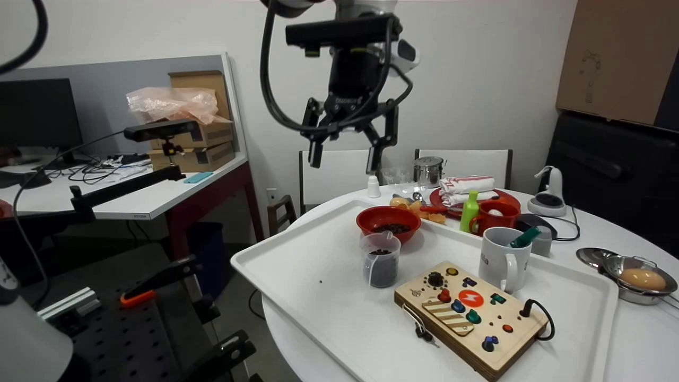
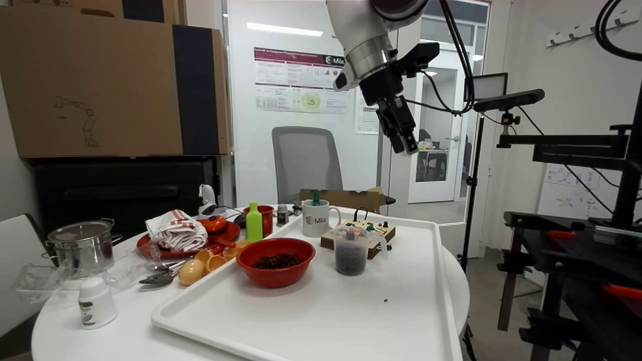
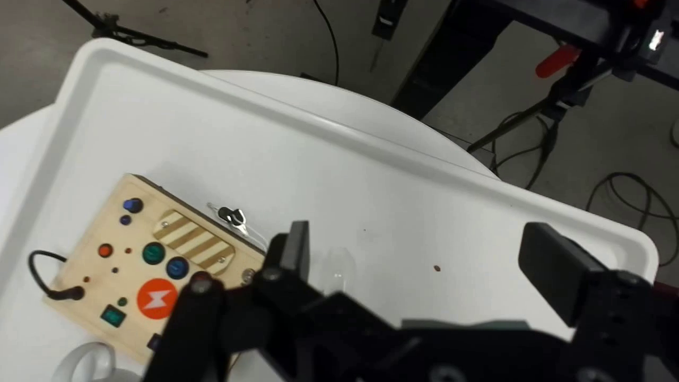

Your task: Put all the objects in the measuring cup into the red bowl and press the red button on the thing

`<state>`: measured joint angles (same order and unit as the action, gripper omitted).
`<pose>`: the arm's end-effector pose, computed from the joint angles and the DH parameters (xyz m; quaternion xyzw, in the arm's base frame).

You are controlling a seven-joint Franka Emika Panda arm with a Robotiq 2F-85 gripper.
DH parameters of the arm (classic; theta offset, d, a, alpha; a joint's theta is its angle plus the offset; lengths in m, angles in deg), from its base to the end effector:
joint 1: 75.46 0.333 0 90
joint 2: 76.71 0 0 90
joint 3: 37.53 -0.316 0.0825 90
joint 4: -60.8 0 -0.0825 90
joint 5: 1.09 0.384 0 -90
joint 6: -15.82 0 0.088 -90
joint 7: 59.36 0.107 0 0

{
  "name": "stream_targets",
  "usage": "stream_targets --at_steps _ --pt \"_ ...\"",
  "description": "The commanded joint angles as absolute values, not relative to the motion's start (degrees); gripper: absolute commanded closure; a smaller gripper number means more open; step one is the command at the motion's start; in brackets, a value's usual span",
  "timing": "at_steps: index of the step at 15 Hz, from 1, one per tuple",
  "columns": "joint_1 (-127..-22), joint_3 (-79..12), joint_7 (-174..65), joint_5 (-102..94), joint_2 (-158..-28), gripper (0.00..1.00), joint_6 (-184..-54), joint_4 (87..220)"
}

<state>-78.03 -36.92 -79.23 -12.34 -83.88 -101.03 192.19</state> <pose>0.4789 -0.0375 0.2717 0.9583 0.2011 -0.1993 0.0392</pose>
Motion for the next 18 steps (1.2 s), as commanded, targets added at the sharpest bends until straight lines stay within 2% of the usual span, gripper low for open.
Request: stream_targets --at_steps 1,6,13,18 --pt "-76.9 -36.9 -71.9 -14.6 -87.0 0.00 -106.8 194.6" --pt "-76.1 -35.7 -60.4 -19.1 -92.4 0.00 -109.1 195.0" --pt "-76.8 -36.0 -62.9 -17.5 -92.9 0.00 -108.2 194.7" --pt "-75.7 -36.2 -63.6 -21.4 -95.3 0.00 -114.0 194.6"
